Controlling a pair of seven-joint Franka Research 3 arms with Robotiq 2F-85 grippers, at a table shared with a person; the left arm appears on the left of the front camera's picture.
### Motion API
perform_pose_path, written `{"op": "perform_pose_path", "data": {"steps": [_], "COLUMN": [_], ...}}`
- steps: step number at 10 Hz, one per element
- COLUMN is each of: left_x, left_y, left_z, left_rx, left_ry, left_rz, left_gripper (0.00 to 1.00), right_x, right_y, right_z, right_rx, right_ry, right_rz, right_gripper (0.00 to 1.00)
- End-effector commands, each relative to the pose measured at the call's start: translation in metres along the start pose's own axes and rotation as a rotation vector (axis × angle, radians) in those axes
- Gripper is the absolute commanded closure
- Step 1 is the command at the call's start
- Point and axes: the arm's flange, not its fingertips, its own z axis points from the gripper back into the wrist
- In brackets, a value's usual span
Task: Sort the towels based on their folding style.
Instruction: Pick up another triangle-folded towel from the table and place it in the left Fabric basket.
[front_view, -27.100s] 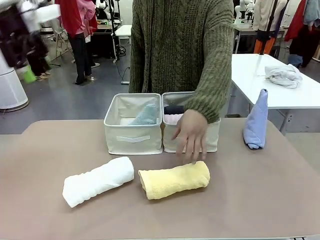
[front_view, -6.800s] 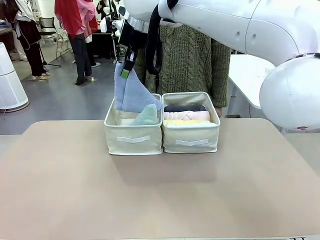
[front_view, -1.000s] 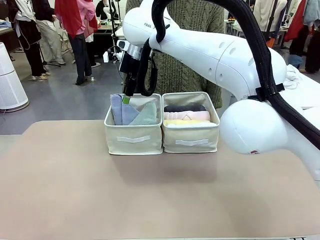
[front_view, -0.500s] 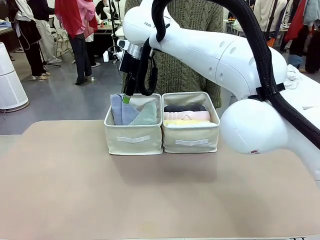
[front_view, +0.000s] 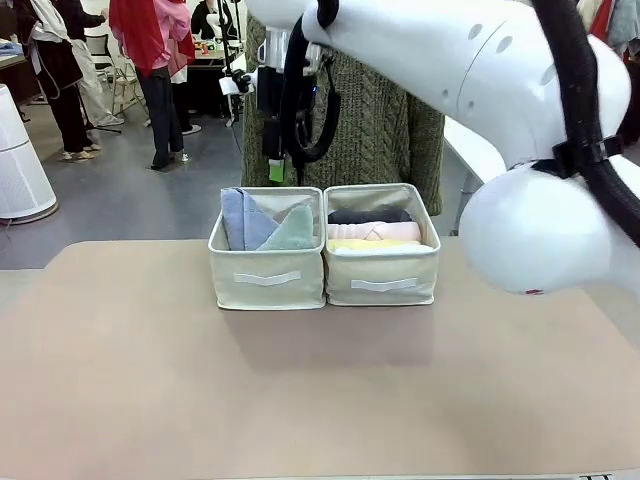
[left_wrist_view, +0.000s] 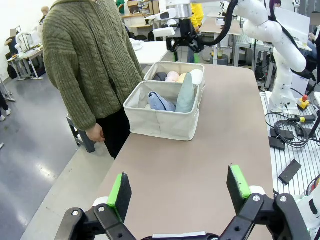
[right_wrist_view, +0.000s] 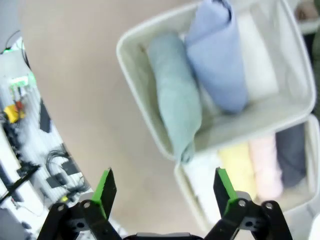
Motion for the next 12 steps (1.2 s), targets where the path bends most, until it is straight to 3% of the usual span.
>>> {"op": "perform_pose_path", "data": {"steps": [1, 5, 8, 9, 10, 12], "left_x": [0.001, 0.001, 0.001, 0.001, 0.001, 0.001], "left_y": [-0.003, -0.003, -0.003, -0.003, -0.003, -0.003], "left_z": [-0.001, -0.001, -0.001, -0.001, -0.001, -0.001], "left_rx": [0.002, 0.002, 0.002, 0.002, 0.002, 0.002], "left_ry": [0.015, 0.015, 0.015, 0.015, 0.015, 0.015], "left_rz": [0.005, 0.005, 0.005, 0.005, 0.005, 0.005], "left_gripper": [0.0, 0.0, 0.0, 0.0, 0.0, 0.0], "right_x": [-0.08, -0.156, -0.197, -0.209, -0.216, -0.234], "right_y": [0.042, 0.071, 0.071, 0.072, 0.074, 0.067], "right_z": [-0.03, -0.038, -0.038, -0.045, -0.048, -0.025], "right_rx": [0.013, 0.138, 0.103, 0.182, 0.198, -0.066], "right_ry": [0.031, 0.214, 0.35, 0.436, 0.447, 0.2], "right_rz": [-0.157, -0.329, -0.365, -0.348, -0.356, -0.406], "right_gripper": [0.0, 0.0, 0.0, 0.0, 0.0, 0.0]}}
